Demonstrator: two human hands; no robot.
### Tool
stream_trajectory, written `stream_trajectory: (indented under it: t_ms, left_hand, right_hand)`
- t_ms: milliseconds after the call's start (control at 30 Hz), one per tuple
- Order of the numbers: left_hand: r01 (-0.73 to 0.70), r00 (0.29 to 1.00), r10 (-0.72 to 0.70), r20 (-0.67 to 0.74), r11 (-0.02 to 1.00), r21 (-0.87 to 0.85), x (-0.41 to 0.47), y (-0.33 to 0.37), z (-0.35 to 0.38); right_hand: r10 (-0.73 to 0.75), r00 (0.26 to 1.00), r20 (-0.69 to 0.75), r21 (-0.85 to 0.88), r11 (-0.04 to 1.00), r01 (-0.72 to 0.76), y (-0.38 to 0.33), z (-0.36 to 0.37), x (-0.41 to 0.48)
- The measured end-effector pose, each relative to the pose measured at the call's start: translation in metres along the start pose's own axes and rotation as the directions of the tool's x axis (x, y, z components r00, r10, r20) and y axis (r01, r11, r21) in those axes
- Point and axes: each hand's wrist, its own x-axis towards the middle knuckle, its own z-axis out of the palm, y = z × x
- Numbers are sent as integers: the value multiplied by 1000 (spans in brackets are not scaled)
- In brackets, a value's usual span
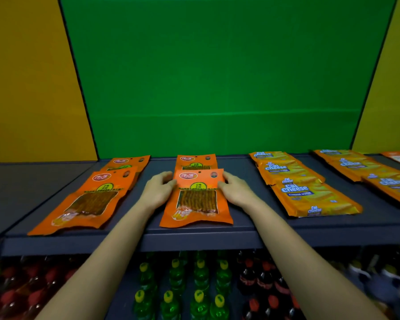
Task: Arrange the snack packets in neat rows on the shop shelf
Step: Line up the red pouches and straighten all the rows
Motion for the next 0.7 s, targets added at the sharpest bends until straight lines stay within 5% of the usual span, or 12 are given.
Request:
stream_trajectory:
  t_ms: [367, 567, 700]
  left_hand:
    - [-67, 998, 67, 7, 993, 100, -2, -3, 1]
    - [-112, 990, 124, -67, 981, 159, -5, 1, -1]
    - [-193, 964, 222, -147, 962, 191, -6, 3, -20]
  right_hand:
    - [-44, 999, 8, -197, 979, 45, 1, 7, 7]
    - [-79, 996, -51, -16, 997, 78, 0, 3, 6]
    - [-108, 988, -106, -46, 994, 104, -7, 0, 3]
